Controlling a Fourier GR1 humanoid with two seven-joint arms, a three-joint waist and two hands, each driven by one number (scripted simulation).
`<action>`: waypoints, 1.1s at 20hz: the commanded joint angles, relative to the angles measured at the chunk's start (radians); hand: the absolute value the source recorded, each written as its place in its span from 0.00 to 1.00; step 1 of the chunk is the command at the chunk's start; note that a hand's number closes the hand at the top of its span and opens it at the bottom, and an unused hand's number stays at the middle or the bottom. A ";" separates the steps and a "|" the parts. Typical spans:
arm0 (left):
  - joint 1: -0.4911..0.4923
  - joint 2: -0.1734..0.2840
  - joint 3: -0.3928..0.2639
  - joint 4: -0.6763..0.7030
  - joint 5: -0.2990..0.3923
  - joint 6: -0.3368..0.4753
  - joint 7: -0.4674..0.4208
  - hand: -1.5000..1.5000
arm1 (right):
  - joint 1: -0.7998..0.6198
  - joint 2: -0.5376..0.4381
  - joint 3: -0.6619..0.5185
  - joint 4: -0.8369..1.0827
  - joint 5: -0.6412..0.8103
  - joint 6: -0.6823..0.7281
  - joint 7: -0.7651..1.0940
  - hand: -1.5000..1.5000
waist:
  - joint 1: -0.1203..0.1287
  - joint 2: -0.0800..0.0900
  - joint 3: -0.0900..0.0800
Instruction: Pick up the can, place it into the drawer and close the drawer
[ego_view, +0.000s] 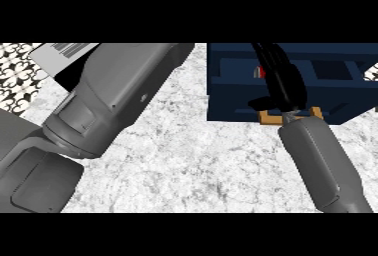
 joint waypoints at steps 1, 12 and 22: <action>0.033 0.051 0.000 -0.043 -0.015 -0.020 0.010 0.00 | -0.113 0.004 -0.056 0.204 0.027 -0.106 -0.038 0.00 | 0.015 0.002 0.000; 0.167 0.118 -0.027 -0.204 -0.038 -0.055 0.102 0.00 | -0.365 0.010 -0.143 0.529 0.080 -0.313 -0.043 0.00 | 0.049 0.000 0.000; 0.265 0.177 -0.046 -0.338 -0.059 -0.084 0.124 0.00 | -0.542 0.001 -0.189 0.687 0.082 -0.347 -0.053 0.00 | 0.086 0.014 0.000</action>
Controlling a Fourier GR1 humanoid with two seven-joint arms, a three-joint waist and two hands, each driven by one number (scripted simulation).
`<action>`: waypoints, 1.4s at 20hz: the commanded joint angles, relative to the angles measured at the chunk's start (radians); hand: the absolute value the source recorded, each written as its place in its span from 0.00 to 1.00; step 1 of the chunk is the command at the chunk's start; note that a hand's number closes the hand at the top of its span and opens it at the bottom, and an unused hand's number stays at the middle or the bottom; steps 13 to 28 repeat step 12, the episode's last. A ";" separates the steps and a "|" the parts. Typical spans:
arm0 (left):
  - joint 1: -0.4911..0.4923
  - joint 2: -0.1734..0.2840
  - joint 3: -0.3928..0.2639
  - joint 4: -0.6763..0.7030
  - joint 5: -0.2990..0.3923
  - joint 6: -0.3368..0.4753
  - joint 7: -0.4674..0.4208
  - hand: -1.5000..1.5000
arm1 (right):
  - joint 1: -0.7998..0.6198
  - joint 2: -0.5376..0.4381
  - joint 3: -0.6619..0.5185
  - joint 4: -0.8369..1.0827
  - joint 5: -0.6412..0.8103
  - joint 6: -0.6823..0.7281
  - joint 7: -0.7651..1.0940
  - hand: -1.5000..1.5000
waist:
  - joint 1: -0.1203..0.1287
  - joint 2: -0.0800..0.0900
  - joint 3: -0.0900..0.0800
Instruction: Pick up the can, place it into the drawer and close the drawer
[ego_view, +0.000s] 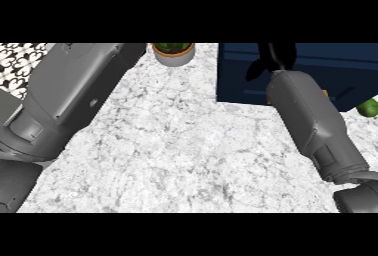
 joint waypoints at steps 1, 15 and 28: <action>0.018 0.042 -0.005 -0.071 -0.004 -0.008 0.054 0.00 | -0.075 -0.025 -0.052 0.043 -0.036 -0.034 -0.031 0.00 | 0.018 -0.004 -0.002; 0.188 0.114 0.001 -0.225 0.008 -0.063 0.028 0.00 | -0.147 0.017 -0.153 0.046 -0.149 -0.004 -0.142 0.00 | 0.033 -0.004 -0.003; 0.188 0.114 0.001 -0.225 0.008 -0.063 0.028 0.00 | -0.147 0.017 -0.153 0.046 -0.149 -0.004 -0.142 0.00 | 0.033 -0.004 -0.003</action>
